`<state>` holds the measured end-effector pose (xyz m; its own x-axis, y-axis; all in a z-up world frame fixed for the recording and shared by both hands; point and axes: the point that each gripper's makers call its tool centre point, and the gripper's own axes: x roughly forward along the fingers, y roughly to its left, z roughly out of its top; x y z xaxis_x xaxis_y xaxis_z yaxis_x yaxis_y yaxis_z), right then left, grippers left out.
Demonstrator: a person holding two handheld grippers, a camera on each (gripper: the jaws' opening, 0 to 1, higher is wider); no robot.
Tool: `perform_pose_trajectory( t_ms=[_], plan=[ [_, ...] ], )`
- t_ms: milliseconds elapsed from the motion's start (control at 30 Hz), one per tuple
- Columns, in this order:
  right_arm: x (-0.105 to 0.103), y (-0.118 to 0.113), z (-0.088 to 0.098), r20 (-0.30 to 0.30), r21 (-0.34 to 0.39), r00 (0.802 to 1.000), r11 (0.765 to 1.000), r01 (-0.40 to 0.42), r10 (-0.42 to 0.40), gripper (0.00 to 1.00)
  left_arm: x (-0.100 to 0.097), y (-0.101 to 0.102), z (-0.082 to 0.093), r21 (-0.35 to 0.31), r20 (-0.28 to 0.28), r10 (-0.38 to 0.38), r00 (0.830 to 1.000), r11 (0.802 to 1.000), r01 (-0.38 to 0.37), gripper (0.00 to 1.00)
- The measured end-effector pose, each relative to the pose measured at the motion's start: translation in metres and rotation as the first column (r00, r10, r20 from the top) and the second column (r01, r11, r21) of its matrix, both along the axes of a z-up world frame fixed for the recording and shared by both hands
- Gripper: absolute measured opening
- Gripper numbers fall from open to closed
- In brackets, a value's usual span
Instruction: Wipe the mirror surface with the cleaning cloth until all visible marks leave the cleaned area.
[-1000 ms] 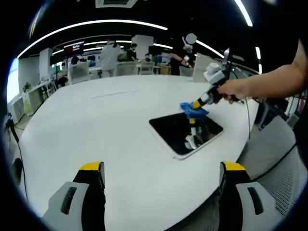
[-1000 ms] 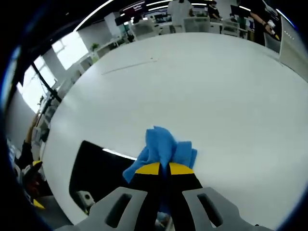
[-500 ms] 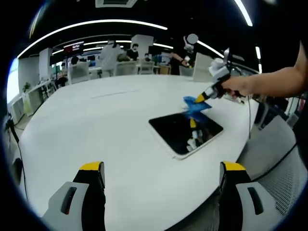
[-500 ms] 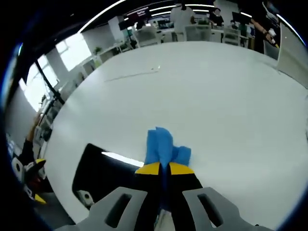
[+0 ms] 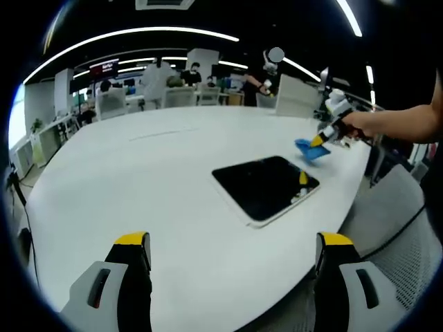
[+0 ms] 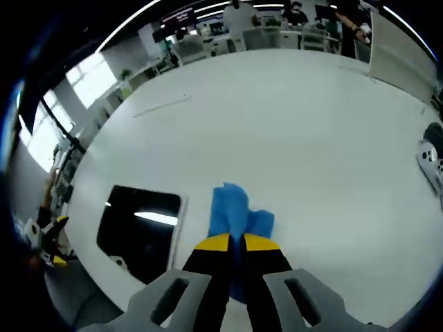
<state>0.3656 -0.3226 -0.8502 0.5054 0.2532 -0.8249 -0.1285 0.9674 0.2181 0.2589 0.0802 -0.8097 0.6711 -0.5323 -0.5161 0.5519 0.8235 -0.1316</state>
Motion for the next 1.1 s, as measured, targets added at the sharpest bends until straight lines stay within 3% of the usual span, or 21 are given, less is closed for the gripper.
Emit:
perform_pose_trajectory(
  t_ms=[100, 300, 400, 467, 567, 667, 733, 800, 833, 900, 933, 1000, 1100],
  plan=[
    [-0.006, 0.003, -0.013, 0.006, -0.006, 1.000, 1.000, -0.006, 0.006, 0.01, 0.000, 0.000, 0.000, 0.001, -0.002, -0.001, 1.000, 1.000, 0.001, 0.99],
    [-0.005, 0.014, -0.022, 0.027, -0.029, 0.999, 0.999, -0.031, 0.032, 0.02, 0.000, 0.000, 0.000, 0.001, -0.001, 0.003, 1.000, 1.000, -0.003, 0.99],
    [0.000, 0.014, -0.012, 0.072, -0.037, 0.995, 0.997, -0.066, 0.069, 0.05, 0.000, 0.001, 0.001, -0.004, 0.001, 0.013, 1.000, 1.000, -0.013, 0.99],
    [0.004, 0.016, 0.002, 0.132, -0.020, 0.988, 0.996, -0.082, 0.084, 0.16, 0.001, 0.002, 0.001, -0.007, 0.002, 0.020, 1.000, 1.000, -0.020, 0.99],
    [0.005, 0.021, 0.040, 0.265, 0.072, 0.959, 0.990, -0.119, 0.096, 0.42, 0.002, 0.004, 0.003, -0.015, 0.005, 0.030, 1.000, 0.999, -0.030, 0.99],
    [-0.006, 0.016, 0.058, 0.336, 0.037, 0.927, 0.981, -0.189, 0.166, 0.46, 0.002, 0.004, 0.005, -0.020, 0.011, 0.038, 0.999, 0.999, -0.038, 0.99],
    [-0.019, 0.013, 0.067, 0.392, -0.015, 0.891, 0.970, -0.244, 0.231, 0.48, 0.004, 0.008, 0.009, -0.026, 0.027, 0.056, 0.998, 0.998, -0.056, 0.99],
    [-0.040, 0.022, 0.081, 0.476, -0.013, 0.825, 0.940, -0.342, 0.306, 0.66, 0.004, 0.010, 0.011, -0.015, 0.042, 0.065, 0.997, 0.998, -0.064, 0.99],
    [-0.048, 0.022, 0.082, 0.489, 0.002, 0.817, 0.937, -0.350, 0.305, 0.77, 0.004, 0.011, 0.012, -0.016, 0.045, 0.068, 0.997, 0.998, -0.067, 0.99],
    [-0.064, 0.014, 0.078, 0.486, 0.017, 0.832, 0.949, -0.316, 0.269, 0.90, 0.004, 0.013, 0.016, -0.030, 0.050, 0.080, 0.996, 0.996, -0.079, 0.99],
    [-0.072, 0.014, 0.078, 0.510, 0.033, 0.817, 0.943, -0.331, 0.269, 0.93, 0.005, 0.014, 0.017, -0.036, 0.054, 0.090, 0.994, 0.995, -0.088, 0.99],
    [-0.083, 0.009, 0.067, 0.509, 0.002, 0.810, 0.940, -0.341, 0.293, 0.98, 0.006, 0.014, 0.018, -0.040, 0.057, 0.094, 0.994, 0.995, -0.092, 0.99],
    [-0.093, -0.006, 0.051, 0.479, -0.059, 0.822, 0.945, -0.321, 0.309, 1.00, -0.001, 0.009, 0.013, 0.029, 0.063, 0.027, 0.998, 0.999, -0.029, 0.99]
  ],
)
